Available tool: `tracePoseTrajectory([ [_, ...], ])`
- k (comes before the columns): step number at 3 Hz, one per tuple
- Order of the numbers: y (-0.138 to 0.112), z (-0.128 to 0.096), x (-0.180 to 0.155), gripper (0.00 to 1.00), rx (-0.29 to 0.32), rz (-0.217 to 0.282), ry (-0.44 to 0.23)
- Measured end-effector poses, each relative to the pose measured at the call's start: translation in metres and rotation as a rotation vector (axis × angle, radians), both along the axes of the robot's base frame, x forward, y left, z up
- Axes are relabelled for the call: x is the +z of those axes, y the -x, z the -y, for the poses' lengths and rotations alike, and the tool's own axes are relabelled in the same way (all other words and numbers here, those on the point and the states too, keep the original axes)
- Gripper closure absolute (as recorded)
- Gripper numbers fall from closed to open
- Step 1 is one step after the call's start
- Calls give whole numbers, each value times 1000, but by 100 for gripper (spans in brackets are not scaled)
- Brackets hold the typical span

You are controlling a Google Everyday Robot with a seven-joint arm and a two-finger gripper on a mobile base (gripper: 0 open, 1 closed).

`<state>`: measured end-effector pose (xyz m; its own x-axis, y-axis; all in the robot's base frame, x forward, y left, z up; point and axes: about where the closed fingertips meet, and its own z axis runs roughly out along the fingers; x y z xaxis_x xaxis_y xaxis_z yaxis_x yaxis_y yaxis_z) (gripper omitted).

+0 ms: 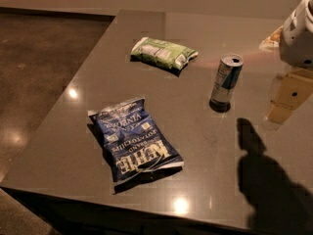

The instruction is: Move redbull can near blue chip bag

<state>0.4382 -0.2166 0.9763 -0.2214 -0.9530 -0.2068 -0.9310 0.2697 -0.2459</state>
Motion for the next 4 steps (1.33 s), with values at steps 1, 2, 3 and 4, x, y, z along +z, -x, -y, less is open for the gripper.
tracePoseTrajectory([
  [1, 0, 0, 0, 0, 0, 0, 0],
  [2, -10, -1, -2, 0, -9, 12, -25],
  [3, -27, -4, -13, 0, -14, 17, -69],
  [4, -52, -10, -27, 0, -17, 19, -120],
])
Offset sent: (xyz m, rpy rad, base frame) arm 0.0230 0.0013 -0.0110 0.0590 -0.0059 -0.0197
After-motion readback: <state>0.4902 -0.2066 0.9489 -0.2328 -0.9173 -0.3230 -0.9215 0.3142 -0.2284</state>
